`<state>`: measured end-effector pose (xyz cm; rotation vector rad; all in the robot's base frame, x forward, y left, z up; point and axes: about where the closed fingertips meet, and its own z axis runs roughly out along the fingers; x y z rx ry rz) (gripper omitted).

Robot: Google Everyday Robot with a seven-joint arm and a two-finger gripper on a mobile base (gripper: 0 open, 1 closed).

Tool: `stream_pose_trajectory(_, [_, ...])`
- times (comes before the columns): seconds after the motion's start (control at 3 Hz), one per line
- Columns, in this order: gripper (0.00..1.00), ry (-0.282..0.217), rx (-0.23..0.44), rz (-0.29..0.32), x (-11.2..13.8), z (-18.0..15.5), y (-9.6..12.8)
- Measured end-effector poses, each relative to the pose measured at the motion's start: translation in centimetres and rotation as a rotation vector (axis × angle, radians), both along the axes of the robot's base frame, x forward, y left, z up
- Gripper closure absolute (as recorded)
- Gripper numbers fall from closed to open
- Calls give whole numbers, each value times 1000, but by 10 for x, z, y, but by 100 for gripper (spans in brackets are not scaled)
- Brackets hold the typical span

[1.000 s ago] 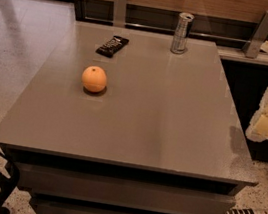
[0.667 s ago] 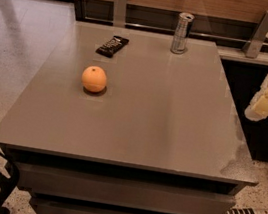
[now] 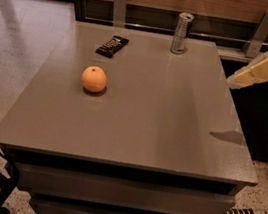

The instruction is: Move redbull can near orange

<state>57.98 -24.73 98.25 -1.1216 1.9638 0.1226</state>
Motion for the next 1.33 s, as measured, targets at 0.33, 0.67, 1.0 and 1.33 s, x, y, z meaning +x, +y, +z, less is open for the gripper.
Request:
stream_pose_trajectory(0.33, [0, -142, 135, -70, 40, 12, -6])
stream_pose_trajectory(0.67, [0, -139, 138, -67, 43, 11, -5])
stream_pose_trajectory(1.0, [0, -152, 174, -69, 76, 10, -9])
stream_pose_trajectory(1.33, [0, -172, 254, -52, 128, 4, -3])
